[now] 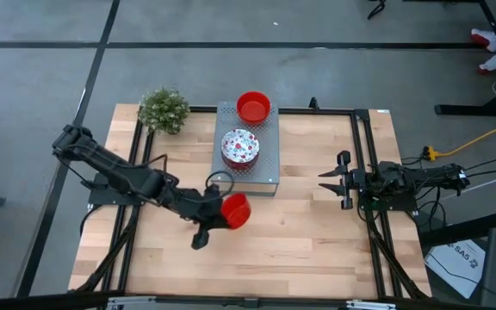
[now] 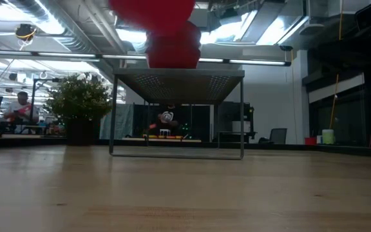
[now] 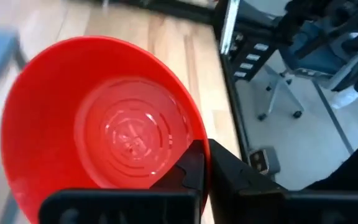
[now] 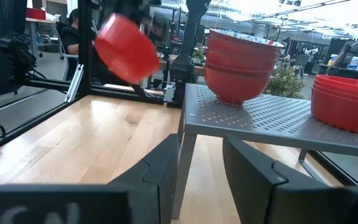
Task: Pick & Place Mini bowls
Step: Stack the red bowl on the red bowl on the shelf
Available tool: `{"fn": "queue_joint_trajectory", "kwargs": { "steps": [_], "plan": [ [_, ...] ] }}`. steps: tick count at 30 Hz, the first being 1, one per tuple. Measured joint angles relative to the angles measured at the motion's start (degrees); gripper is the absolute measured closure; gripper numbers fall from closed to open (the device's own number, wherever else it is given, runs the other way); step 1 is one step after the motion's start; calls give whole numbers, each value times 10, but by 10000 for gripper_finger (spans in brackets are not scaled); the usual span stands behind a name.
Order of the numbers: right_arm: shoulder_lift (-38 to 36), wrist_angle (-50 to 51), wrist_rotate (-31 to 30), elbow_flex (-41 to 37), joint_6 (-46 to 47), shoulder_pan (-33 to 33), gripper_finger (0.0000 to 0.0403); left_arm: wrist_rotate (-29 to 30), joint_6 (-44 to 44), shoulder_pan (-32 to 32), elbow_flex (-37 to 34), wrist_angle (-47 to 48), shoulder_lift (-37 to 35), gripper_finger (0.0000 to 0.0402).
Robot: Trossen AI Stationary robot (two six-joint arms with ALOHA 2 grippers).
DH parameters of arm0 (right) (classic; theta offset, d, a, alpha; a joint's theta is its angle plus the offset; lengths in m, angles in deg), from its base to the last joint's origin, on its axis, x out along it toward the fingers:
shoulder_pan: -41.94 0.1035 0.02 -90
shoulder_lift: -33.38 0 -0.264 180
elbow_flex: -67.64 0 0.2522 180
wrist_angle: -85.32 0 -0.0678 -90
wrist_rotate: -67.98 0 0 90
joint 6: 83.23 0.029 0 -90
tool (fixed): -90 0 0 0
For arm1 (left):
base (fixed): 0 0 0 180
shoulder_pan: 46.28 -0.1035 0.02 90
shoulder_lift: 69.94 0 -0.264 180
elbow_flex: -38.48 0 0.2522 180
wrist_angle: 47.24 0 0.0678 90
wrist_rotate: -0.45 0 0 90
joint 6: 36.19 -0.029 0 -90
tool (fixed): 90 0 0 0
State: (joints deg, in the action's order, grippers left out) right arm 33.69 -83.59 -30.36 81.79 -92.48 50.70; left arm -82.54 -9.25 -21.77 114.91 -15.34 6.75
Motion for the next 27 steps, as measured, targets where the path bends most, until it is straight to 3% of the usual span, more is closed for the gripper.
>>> {"fn": "queue_joint_trajectory", "kwargs": {
  "steps": [12, 27],
  "plan": [
    [0, 0, 0, 0, 0, 0, 276, -25, -193, -64, 245, 78, 111, 398],
    [0, 0, 4, 0, 0, 0, 276, -56, -337, -184, 485, 250, 207, 398]
  ]
}}
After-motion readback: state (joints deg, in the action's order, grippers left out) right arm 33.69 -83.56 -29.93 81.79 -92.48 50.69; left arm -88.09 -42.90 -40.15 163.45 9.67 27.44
